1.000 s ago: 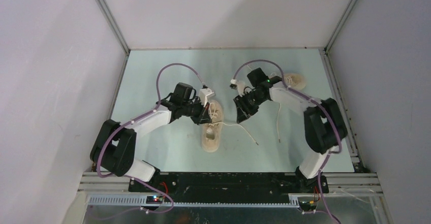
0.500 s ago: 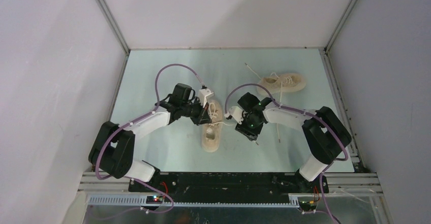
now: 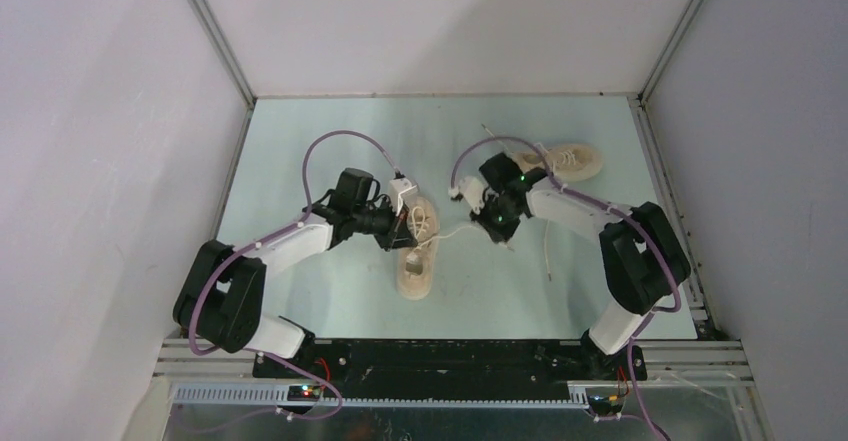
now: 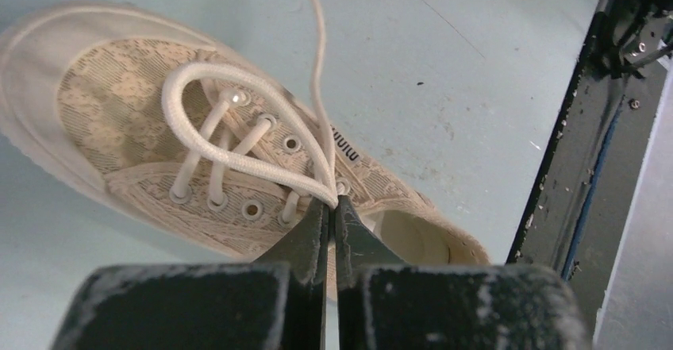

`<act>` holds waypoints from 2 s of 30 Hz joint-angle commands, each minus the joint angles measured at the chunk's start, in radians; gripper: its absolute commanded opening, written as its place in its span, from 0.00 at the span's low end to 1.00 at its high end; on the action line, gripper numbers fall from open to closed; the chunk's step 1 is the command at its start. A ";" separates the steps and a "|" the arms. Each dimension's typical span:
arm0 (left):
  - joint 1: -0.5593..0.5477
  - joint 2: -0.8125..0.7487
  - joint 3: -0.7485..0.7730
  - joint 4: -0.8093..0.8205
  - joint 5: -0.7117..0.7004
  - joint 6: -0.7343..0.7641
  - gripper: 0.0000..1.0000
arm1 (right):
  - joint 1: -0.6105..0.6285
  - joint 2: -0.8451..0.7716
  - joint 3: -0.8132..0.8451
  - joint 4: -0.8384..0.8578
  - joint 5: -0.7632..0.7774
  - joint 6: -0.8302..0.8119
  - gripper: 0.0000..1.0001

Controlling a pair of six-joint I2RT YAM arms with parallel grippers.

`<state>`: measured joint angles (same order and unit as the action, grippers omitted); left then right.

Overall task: Tie the shoes
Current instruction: Wrap the shoelace around the shoelace, then cross the shoelace with the shoelace.

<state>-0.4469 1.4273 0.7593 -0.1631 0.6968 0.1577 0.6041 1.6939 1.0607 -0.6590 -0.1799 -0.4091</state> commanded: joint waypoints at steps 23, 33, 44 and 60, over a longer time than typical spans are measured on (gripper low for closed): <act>0.063 -0.012 -0.051 0.137 0.217 -0.023 0.00 | 0.152 0.077 0.551 -0.091 -0.289 0.096 0.00; 0.086 -0.007 -0.059 0.180 0.187 -0.091 0.00 | 0.278 -0.048 0.381 -0.130 -0.354 -0.004 0.00; 0.106 -0.007 -0.073 0.182 0.170 -0.095 0.00 | 0.328 -0.052 0.277 -0.139 -0.372 -0.039 0.00; 0.106 -0.001 -0.066 0.169 0.136 -0.116 0.03 | 0.321 -0.065 0.091 0.032 -0.337 0.075 0.00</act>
<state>-0.3500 1.4384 0.6903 -0.0170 0.8516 0.0513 0.9276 1.6676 1.1835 -0.7116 -0.5316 -0.3721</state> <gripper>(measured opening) 0.019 0.005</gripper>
